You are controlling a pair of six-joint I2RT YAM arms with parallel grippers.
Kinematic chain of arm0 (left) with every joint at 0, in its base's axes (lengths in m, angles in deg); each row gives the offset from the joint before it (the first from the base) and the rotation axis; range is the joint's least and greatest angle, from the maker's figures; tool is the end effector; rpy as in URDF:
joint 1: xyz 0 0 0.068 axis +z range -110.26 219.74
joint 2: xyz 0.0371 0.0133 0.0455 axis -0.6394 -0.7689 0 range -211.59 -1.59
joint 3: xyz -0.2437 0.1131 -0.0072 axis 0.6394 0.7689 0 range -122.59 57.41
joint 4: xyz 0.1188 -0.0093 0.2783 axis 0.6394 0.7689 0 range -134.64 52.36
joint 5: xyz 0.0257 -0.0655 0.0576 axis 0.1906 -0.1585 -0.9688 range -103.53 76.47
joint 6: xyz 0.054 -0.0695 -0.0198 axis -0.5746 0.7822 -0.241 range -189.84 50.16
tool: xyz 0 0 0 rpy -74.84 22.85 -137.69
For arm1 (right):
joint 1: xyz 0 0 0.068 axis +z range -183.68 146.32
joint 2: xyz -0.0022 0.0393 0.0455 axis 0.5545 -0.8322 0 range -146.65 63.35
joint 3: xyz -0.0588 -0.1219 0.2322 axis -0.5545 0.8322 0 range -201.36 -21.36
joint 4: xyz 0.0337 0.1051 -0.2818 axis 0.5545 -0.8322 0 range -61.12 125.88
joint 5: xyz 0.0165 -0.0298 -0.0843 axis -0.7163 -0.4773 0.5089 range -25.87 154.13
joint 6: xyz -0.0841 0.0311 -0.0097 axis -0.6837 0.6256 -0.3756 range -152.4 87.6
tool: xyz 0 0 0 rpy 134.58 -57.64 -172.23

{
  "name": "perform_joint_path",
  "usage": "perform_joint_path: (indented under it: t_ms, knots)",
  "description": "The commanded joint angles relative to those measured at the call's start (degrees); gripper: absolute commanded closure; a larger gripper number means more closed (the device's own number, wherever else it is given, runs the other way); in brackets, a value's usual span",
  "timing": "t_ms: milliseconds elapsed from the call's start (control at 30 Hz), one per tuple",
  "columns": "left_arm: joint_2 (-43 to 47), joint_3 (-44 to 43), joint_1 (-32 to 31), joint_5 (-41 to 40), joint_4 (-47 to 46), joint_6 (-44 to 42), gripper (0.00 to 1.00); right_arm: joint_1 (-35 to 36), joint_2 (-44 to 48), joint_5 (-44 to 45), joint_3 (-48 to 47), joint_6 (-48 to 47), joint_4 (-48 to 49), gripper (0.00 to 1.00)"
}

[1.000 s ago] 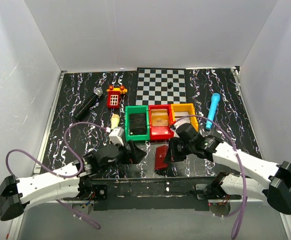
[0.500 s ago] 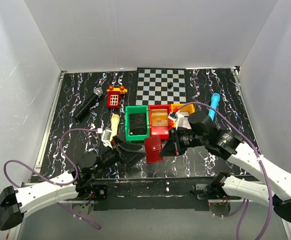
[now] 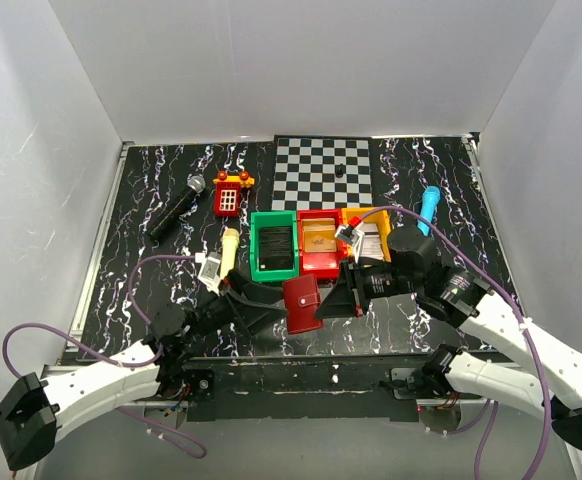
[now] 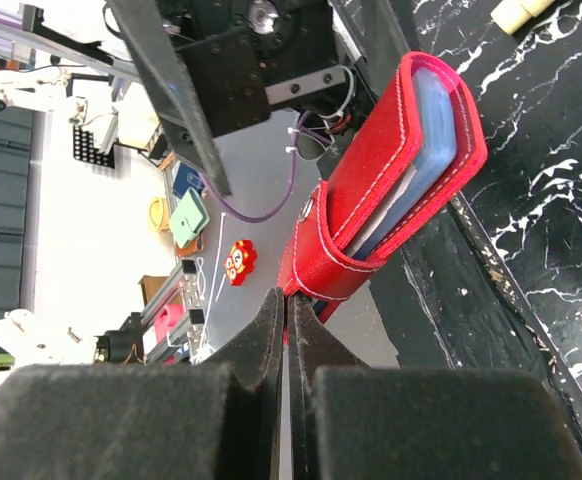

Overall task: Take the credit cards out of the card holder
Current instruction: Pick up the card holder from the center of the board.

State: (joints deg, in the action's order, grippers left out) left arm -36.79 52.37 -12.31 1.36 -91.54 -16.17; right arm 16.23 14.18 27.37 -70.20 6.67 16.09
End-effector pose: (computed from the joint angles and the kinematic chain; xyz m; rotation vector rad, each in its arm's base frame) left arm 0.1268 -0.1964 0.2138 0.2399 1.4874 -1.7079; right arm 0.1365 0.2369 0.3207 -0.7053 2.1098 1.5744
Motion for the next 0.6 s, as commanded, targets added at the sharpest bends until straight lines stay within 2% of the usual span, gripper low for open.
perform_joint_path:
  t_ms: [0, 400, 567]
  knots:
    - [-2.8, -2.3, 0.4, 4.4, -2.5, 0.5, 0.02, 0.2, 1.4, -3.5, 0.7, 1.2, 7.5, 0.99]
    - [-1.6, -2.0, 0.6, 4.2, -4.7, 1.4, 0.03, 0.2, 1.8, -5.7, 1.6, 1.6, 9.3, 0.99]
    - [-3.6, -1.7, 1.3, 6.2, -10.2, 3.5, 0.15, 0.2, 1.6, -6.2, 2.7, 0.9, 10.1, 0.99]
